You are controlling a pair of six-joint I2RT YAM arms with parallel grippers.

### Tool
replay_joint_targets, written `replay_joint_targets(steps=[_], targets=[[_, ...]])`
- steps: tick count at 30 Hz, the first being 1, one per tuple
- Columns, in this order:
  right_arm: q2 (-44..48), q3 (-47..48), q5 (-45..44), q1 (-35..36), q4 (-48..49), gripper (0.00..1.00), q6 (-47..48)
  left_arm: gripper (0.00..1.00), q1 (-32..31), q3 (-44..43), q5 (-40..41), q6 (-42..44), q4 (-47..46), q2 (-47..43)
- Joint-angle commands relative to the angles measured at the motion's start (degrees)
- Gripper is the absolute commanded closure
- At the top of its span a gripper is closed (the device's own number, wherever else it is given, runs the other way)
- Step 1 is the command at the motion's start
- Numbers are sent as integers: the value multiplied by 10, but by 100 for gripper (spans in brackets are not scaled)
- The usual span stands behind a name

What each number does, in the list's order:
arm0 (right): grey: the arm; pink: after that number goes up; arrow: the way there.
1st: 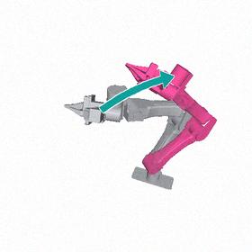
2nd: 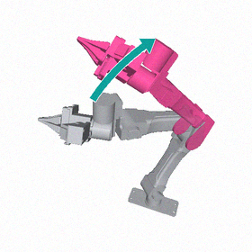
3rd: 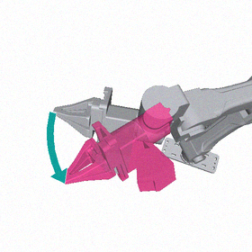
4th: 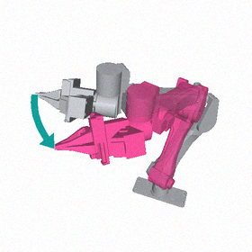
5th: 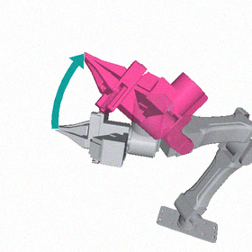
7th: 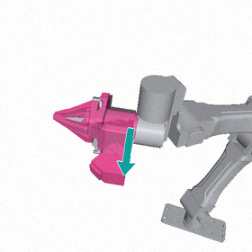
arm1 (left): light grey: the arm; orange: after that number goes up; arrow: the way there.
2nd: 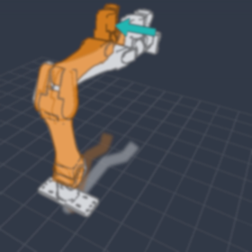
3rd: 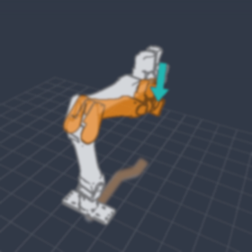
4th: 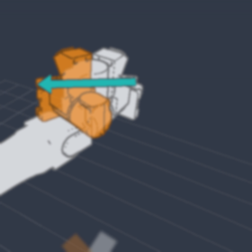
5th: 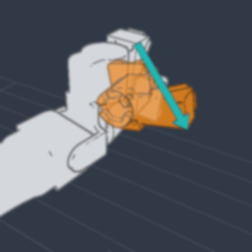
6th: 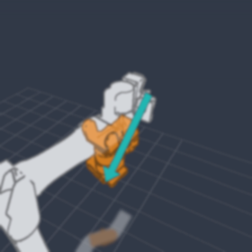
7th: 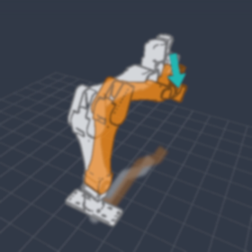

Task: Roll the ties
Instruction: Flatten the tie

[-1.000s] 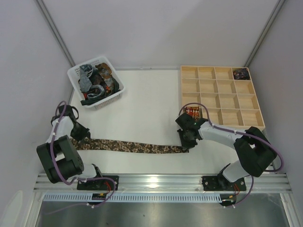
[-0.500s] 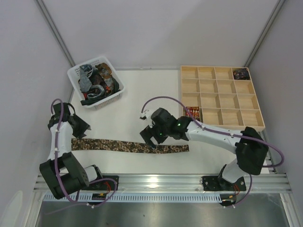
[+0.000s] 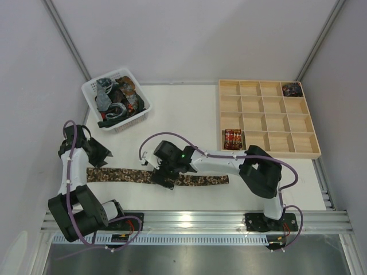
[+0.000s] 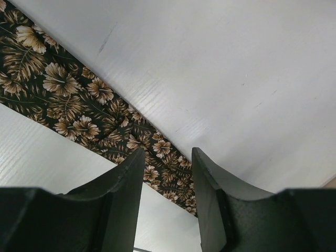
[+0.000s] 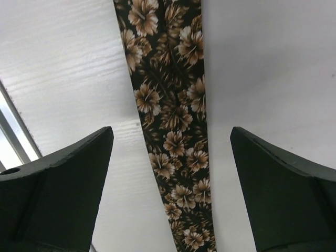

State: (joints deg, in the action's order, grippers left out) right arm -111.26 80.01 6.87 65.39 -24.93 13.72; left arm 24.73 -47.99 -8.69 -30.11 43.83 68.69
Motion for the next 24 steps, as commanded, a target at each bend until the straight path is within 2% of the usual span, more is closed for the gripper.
replay_joint_targets(steps=[1,17,24], targets=[[-26,39,12,-2,-7,0,30,53,4,9,-14,-9,-2,-27],[-91,48,-14,-1,2,2,15,54,4,16,-15,-4,-8,-16],[-94,48,-4,-14,-6,16,5,54,4,15,-11,2,-5,-14]])
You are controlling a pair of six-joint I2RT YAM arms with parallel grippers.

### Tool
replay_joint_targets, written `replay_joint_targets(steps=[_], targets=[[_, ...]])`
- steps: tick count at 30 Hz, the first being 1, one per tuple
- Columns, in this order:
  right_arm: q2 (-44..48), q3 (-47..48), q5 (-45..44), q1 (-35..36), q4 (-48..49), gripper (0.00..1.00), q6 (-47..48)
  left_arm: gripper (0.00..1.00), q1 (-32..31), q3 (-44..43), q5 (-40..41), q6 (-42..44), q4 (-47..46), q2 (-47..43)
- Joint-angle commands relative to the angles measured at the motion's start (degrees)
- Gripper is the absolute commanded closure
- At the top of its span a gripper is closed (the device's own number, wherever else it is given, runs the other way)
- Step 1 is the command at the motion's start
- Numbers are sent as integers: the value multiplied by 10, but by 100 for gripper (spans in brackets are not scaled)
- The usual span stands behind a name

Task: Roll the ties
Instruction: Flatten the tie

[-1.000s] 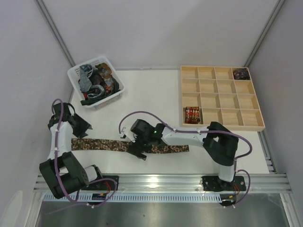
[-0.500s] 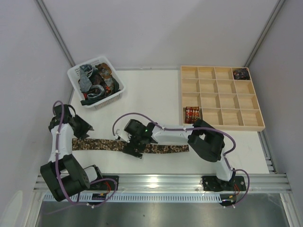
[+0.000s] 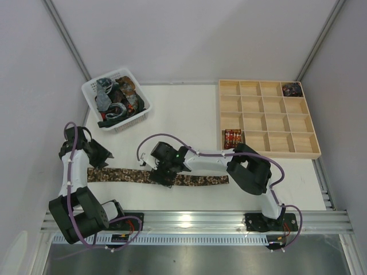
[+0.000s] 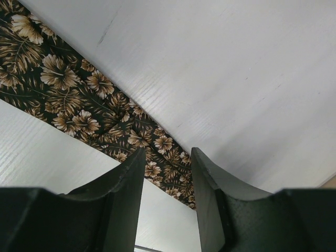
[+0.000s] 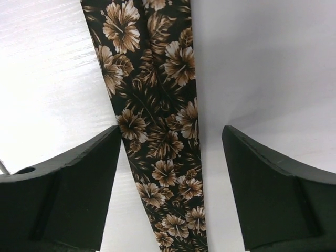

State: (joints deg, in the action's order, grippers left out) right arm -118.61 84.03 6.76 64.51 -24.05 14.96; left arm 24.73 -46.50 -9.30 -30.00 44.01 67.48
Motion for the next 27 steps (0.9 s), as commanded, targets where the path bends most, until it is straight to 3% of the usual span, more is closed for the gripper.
replay_joint_targets(steps=[1,9,13,14,21,27], targets=[[-19,6,-2,-4,-13,19,-8,54,4,0,-4,2,-7,0],[-9,10,9,2,-15,34,-19,54,4,-1,5,2,-9,0],[-5,10,18,-1,-16,51,-21,54,4,-3,10,2,-6,2],[-3,8,21,-3,-13,50,-23,54,4,-3,11,3,-7,3],[25,10,6,-3,-18,18,-25,53,4,-2,18,4,-5,4],[75,-43,0,-18,-23,14,-9,53,5,2,21,1,0,21]])
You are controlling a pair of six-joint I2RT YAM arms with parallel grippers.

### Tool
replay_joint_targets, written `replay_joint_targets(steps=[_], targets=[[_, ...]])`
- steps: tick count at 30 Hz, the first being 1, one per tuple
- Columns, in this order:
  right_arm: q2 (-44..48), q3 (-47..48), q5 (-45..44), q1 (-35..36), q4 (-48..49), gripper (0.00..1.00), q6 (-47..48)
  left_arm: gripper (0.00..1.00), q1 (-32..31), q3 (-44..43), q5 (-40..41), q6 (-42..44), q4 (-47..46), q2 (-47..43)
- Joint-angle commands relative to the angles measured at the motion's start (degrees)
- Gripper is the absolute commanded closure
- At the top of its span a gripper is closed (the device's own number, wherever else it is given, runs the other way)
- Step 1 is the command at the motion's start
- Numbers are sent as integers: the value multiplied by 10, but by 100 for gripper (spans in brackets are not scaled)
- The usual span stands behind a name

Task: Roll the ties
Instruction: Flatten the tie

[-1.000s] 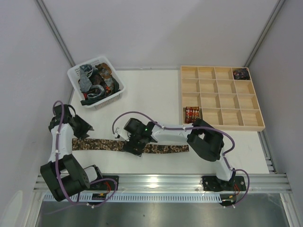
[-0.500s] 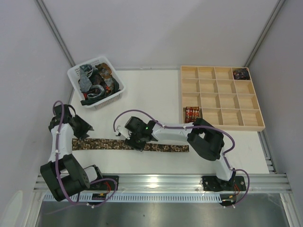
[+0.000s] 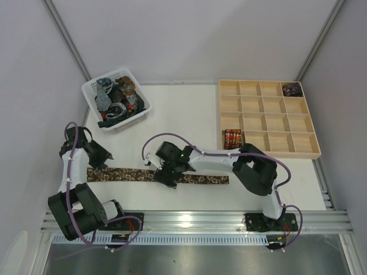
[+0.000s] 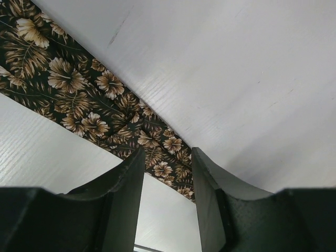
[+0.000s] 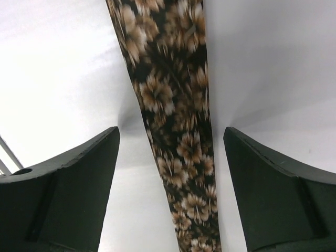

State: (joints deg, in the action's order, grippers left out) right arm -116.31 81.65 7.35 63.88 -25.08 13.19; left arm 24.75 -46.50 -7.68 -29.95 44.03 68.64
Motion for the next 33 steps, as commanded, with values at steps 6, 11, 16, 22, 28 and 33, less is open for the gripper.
replay_joint_targets(steps=[6,11,16,22,28,33], targets=[[81,-89,-1,-29,9,14,24,54,5,2,4,-2,-5,18],[62,-94,15,-50,15,17,6,54,6,4,7,-9,-4,32],[65,-80,27,-52,14,17,-33,54,34,-3,39,-12,4,47],[107,-33,-17,-46,-51,16,-97,60,100,-51,133,27,14,100],[202,-18,-22,-45,-83,15,-111,62,113,-60,214,44,5,118],[255,-37,-16,-53,-93,15,-123,68,115,-19,210,46,-51,119]])
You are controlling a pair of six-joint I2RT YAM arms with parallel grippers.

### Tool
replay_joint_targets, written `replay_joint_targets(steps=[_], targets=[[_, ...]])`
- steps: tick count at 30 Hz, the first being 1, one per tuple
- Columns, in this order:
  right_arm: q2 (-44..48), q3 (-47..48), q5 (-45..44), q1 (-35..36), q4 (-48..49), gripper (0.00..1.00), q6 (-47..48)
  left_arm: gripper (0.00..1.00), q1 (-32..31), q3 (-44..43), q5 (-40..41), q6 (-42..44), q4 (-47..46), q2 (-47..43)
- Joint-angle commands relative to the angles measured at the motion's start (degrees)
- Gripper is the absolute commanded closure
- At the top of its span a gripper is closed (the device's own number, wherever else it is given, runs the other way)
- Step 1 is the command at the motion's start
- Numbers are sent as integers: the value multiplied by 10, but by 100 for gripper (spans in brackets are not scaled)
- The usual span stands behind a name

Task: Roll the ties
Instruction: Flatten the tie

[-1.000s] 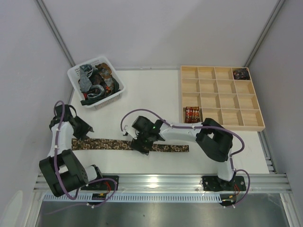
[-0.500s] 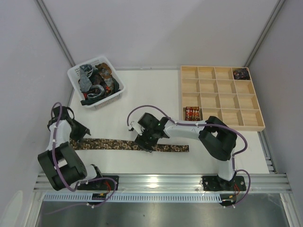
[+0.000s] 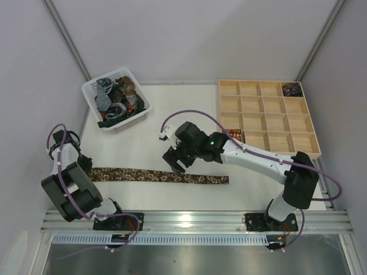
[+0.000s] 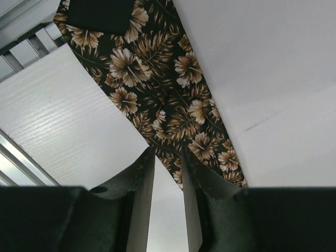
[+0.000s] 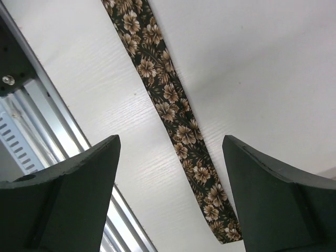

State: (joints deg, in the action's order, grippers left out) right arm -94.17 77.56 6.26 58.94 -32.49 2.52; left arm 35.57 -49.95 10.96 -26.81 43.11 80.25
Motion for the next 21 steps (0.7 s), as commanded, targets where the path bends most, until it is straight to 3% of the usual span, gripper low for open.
replay_joint_targets(steps=[1,11,21], targets=[[40,0,-6,-4,-18,15,-17,68,6,20,21,15,-46,11],[55,-39,4,-15,-13,16,-23,65,6,23,5,8,-80,39],[45,-40,12,-16,-7,16,-23,71,6,27,16,7,-95,64]])
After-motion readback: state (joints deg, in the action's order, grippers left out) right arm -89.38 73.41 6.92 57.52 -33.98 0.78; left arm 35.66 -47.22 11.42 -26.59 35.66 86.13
